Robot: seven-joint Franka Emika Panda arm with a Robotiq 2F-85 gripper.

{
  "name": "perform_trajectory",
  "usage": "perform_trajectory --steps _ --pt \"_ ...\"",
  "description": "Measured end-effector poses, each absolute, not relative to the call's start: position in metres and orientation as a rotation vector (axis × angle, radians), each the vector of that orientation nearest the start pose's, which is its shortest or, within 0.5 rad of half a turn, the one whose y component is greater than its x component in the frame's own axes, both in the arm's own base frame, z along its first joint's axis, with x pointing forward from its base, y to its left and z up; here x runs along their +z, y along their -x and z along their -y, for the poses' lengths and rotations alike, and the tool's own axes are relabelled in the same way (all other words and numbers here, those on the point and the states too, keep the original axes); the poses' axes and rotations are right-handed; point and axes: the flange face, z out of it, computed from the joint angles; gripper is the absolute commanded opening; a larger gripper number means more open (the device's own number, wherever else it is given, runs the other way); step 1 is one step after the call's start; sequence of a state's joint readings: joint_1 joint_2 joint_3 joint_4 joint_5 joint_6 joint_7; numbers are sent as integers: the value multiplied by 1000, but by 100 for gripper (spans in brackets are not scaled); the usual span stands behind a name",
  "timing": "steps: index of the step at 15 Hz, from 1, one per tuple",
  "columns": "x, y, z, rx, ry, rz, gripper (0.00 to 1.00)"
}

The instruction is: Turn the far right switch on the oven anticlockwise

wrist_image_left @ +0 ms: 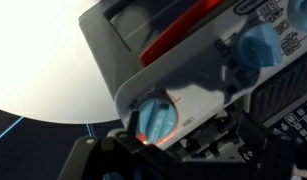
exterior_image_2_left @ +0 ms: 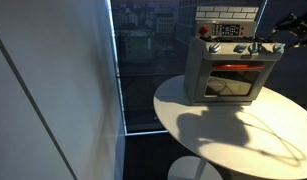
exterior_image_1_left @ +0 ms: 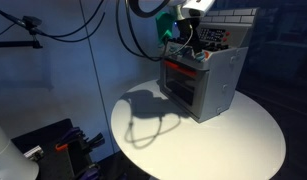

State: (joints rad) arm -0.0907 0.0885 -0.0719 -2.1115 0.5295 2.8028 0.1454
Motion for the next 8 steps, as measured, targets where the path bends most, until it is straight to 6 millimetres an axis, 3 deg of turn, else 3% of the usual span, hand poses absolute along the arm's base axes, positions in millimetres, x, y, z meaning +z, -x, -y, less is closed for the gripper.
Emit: perform_trajectory --steps 8 --pt "434 -588 120 -830 2527 -1001 100"
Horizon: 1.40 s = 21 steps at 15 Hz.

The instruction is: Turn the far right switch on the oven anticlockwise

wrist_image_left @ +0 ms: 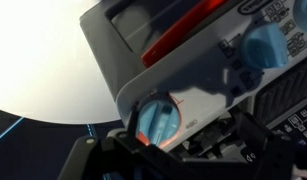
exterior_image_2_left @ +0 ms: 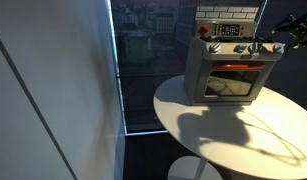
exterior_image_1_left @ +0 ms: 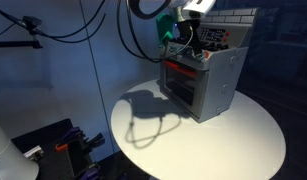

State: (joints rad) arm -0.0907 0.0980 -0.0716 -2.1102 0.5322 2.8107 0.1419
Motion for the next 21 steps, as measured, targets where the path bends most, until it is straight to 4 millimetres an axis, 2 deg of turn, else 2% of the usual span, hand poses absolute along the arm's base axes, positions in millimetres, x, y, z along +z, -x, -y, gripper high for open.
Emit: perform_trajectory --steps 3,4,6,8,9,18,19,20,21 --pt "433 -589 120 -833 2529 -999 97" --pt "433 -589 120 -834 2530 -998 87" --pt "433 -590 120 -838 2531 -995 80" --pt "432 -590 120 -842 2532 -993 69" --pt "432 -590 120 -844 2532 -994 72" --pt "432 -589 123 -845 2526 -1004 67" --pt "432 -589 124 -845 2524 -1005 56" --pt "431 -589 124 -845 2523 -1007 52" --pt "431 -589 124 -845 2522 -1009 43"
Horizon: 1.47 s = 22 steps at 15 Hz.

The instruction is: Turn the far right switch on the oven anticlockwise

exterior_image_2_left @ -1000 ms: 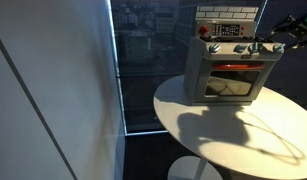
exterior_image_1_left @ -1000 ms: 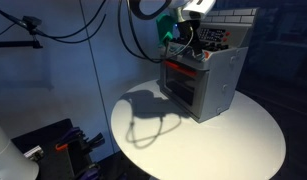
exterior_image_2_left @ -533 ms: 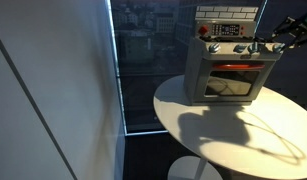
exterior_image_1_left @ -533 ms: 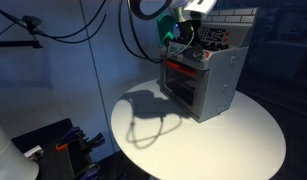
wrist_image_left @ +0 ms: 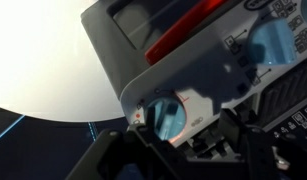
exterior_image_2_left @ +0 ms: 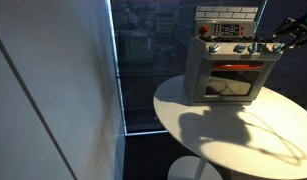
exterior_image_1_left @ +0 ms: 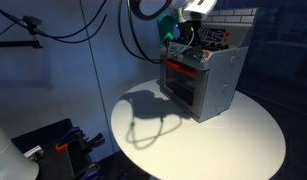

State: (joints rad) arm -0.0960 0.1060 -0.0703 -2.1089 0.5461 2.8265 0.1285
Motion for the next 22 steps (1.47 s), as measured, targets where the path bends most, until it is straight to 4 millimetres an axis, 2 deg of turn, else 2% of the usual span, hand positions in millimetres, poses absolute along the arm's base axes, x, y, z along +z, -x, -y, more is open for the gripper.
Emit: perform_trajectory --steps 3,6,22 --pt "428 -585 132 -841 2524 -1023 17" --pt "428 -581 136 -841 2516 -1034 6" --pt "431 -578 138 -852 2544 -1010 6"
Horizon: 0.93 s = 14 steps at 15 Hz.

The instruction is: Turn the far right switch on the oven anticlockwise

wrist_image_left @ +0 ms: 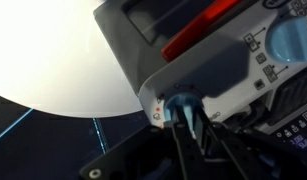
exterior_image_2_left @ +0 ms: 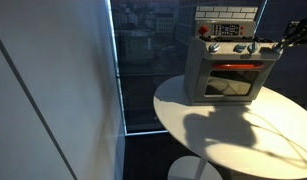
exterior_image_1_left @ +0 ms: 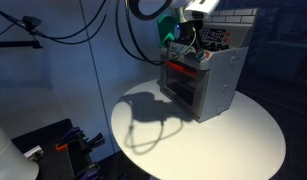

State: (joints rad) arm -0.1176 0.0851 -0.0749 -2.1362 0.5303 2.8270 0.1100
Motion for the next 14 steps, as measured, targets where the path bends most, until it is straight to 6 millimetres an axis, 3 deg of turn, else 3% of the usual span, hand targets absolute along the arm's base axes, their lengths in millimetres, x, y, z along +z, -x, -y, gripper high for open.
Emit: perform_trajectory --steps 14 --pt "436 -582 128 -905 2785 -758 6"
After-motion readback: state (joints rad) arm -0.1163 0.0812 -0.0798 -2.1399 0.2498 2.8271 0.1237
